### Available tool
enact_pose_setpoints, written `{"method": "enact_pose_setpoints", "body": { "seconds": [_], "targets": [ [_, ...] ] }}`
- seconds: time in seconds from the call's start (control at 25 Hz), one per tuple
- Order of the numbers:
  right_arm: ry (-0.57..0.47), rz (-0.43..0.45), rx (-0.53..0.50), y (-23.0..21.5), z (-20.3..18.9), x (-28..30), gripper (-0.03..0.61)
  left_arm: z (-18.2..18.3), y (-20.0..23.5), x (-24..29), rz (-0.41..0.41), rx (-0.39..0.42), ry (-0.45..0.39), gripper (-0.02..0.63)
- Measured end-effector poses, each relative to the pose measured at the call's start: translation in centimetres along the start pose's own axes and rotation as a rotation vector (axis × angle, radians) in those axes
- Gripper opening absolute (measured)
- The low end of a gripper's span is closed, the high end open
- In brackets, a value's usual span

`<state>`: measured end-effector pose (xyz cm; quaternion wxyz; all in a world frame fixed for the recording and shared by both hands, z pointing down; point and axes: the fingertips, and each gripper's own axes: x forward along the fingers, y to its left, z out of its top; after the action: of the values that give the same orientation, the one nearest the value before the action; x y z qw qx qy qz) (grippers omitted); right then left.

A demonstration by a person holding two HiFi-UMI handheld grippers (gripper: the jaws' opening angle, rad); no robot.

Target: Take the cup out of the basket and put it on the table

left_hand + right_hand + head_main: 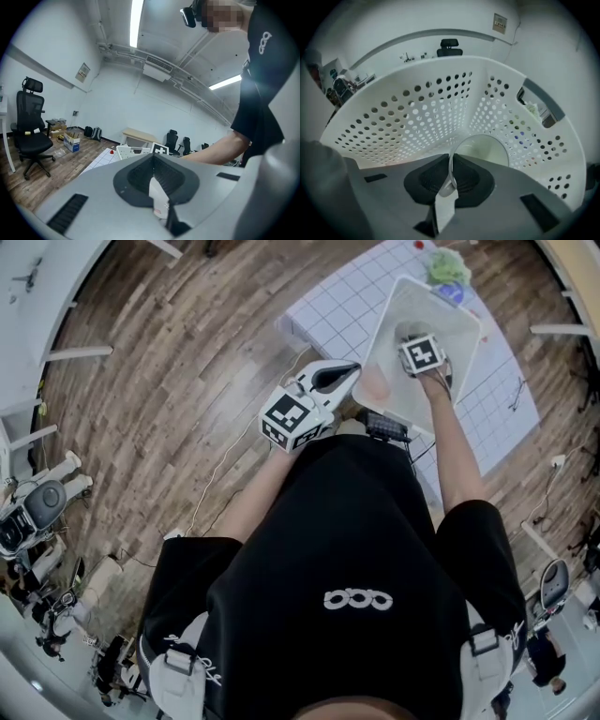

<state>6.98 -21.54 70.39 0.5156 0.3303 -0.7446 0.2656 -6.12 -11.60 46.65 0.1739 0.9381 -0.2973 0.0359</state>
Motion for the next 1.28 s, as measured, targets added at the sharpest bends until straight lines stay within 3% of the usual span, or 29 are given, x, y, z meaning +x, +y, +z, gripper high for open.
{"method": "enact_pose_setpoints", "body": {
  "seconds": [0.36,0.68,1.0,1.28],
  "targets": [
    [-0.378,-0.141,0.014,1.8,3.9,-13.1,0.04,1.3,0.2,1.1,-0.07,0.093,0.019,0.009],
    [-0.621,-0.24,0.09,5.6,2.5,-23.8,0.04,2.1,-0.9,2.9,-0.192,0.117,0.033,0.009],
    [-0.677,-0.311,0.181,7.1,-0.4,-26.8,0.04,2.5,-2.4,5.0,-0.295,0.152,0.062,0.009],
    [-0.68,-0.379,0.287,6.6,-4.1,-28.0,0.04,2.3,-6.2,7.2,-0.427,0.183,0.089,0.009]
  ]
}}
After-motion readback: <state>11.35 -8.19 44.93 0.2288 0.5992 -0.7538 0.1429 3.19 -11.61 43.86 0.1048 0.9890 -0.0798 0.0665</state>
